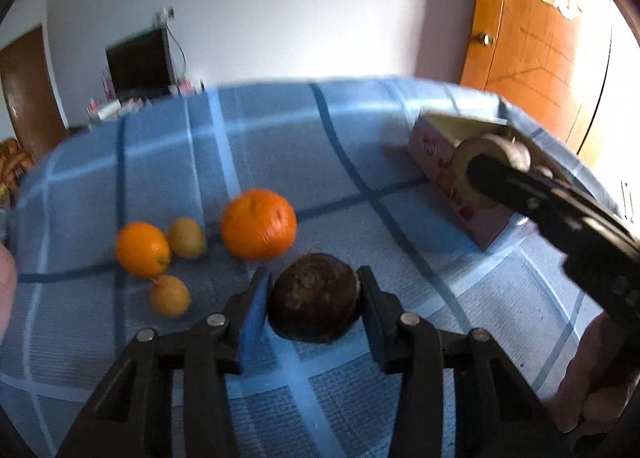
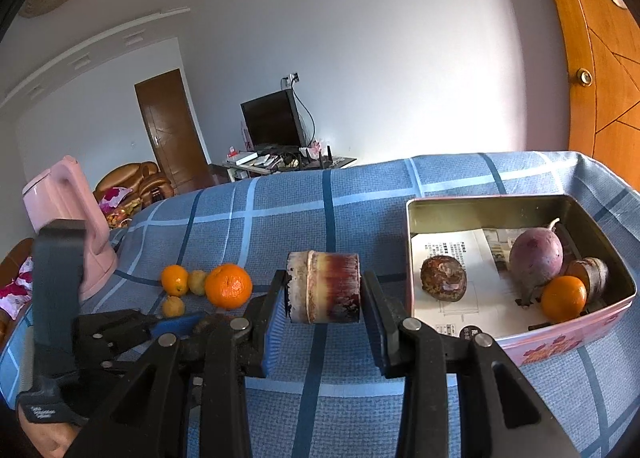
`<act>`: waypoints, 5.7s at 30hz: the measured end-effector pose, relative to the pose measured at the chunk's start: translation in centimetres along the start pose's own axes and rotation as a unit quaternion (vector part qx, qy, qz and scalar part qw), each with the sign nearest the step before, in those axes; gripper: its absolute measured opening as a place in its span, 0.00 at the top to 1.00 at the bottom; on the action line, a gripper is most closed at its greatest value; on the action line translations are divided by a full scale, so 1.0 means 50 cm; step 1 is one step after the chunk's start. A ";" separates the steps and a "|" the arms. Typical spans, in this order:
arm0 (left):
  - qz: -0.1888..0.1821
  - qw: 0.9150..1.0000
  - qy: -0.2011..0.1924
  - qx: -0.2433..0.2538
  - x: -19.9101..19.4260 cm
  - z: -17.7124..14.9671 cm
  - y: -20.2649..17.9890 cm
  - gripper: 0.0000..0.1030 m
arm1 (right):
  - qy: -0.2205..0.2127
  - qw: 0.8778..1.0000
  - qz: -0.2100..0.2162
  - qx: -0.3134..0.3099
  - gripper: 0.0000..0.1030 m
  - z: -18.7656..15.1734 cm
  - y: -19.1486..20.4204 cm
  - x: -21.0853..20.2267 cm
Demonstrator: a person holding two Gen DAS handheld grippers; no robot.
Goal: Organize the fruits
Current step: 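Grasp a brown mangosteen with the left tool while the right tool grasps a sugarcane chunk, then carry the mangosteen in the left tool while the right tool carries the sugarcane to the tin, then open the left tool over the tin while the right tool releases the sugarcane into it, then withdraw both open tools from the tin back to the oranges and kiwis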
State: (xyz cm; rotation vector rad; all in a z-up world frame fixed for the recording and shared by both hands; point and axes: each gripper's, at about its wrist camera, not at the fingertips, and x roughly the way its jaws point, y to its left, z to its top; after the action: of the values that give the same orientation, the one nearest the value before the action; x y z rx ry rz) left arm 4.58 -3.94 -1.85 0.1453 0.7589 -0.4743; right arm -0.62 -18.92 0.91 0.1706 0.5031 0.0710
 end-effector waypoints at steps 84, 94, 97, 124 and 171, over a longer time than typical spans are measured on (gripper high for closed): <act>0.022 0.989 -0.145 -0.022 0.015 0.090 -0.368 0.56 | -0.074 0.982 -0.173 -0.025 0.63 0.040 -0.381 -0.153; -0.047 0.991 -0.117 -0.037 0.065 0.124 -0.354 0.56 | -0.056 0.984 -0.165 -0.027 0.63 0.057 -0.388 -0.117; -0.080 0.988 -0.121 -0.052 0.072 0.128 -0.339 0.56 | -0.051 0.986 -0.156 -0.022 0.63 0.062 -0.394 -0.107; 0.037 0.997 -0.049 -0.048 0.132 0.149 -0.372 0.54 | 0.053 0.991 -0.103 -0.065 0.62 0.074 -0.358 0.009; 0.163 0.956 -0.231 -0.074 -0.051 0.060 -0.300 0.00 | -0.287 0.938 -0.194 -0.017 0.02 0.040 -0.333 -0.238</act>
State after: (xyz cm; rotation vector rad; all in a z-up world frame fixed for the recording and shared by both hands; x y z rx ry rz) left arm -2.11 -17.17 2.70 0.0151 0.2981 -0.1242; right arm -9.61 -36.90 5.28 0.0501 -0.0551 -0.3500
